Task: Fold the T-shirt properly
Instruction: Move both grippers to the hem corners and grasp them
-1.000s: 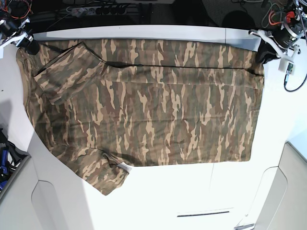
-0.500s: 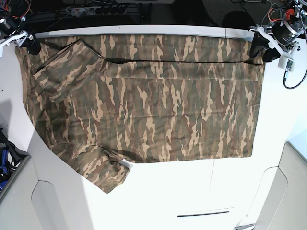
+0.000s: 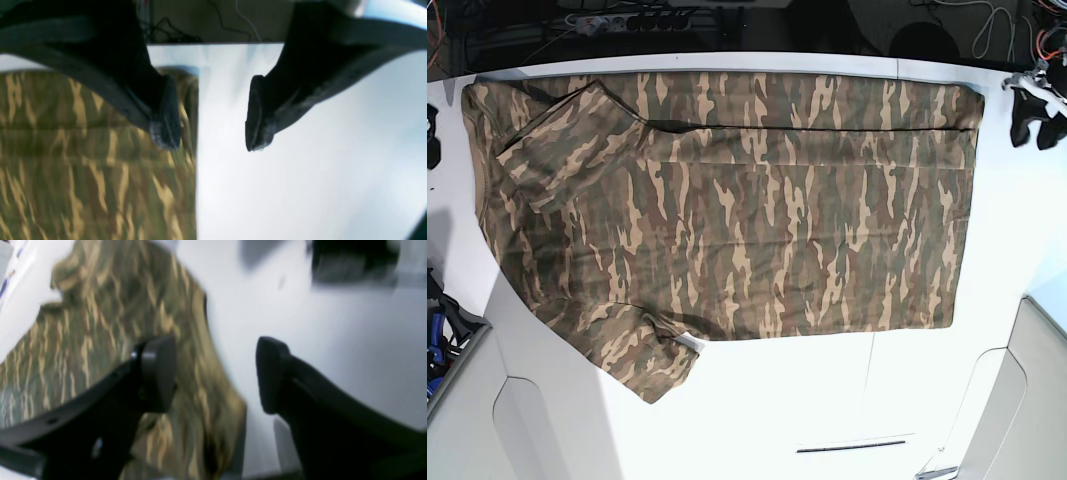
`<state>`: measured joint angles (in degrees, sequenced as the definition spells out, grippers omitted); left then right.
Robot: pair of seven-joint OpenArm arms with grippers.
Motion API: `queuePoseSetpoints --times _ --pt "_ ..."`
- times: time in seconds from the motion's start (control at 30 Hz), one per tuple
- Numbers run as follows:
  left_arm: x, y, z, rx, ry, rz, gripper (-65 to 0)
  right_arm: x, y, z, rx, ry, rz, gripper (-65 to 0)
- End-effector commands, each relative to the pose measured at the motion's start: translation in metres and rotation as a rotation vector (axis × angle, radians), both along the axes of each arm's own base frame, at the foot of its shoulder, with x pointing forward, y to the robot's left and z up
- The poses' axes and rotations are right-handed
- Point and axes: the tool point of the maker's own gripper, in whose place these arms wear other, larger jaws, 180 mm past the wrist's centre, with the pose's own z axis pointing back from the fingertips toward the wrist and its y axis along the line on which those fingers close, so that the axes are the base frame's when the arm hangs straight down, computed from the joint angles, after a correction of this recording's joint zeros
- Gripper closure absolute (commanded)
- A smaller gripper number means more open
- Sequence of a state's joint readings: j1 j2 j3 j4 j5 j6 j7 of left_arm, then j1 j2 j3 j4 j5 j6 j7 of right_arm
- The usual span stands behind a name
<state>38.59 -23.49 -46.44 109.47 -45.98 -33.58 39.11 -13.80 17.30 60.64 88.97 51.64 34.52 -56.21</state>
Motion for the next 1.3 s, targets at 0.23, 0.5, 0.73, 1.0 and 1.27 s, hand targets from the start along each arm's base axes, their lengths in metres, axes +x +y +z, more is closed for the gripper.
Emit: queuePoseSetpoints --times 0.23,0.5,0.73,1.0,1.27 --pt "0.055 0.001 0.05 0.019 -0.218 -0.022 -34.4 0.078 -0.011 0.052 -0.175 -0.15 0.052 -37.3" --pt "0.106 -0.008 0.041 0.011 -0.227 -0.08 -34.5 0.166 0.027 0.048 -0.233 -0.156 0.173 -37.3" --pt "0.158 0.006 -0.018 -0.04 -0.094 -0.033 -34.5 0.226 0.042 0.015 -0.149 -0.133 0.18 -37.4" --pt "0.208 0.012 -0.069 -0.124 -0.012 0.026 -34.5 0.25 0.039 -0.014 -0.088 -0.097 0.126 -37.5" --pt "0.232 0.004 -0.096 -0.234 0.073 0.069 -34.5 0.236 0.042 -0.054 -0.054 -0.013 0.115 -37.5"
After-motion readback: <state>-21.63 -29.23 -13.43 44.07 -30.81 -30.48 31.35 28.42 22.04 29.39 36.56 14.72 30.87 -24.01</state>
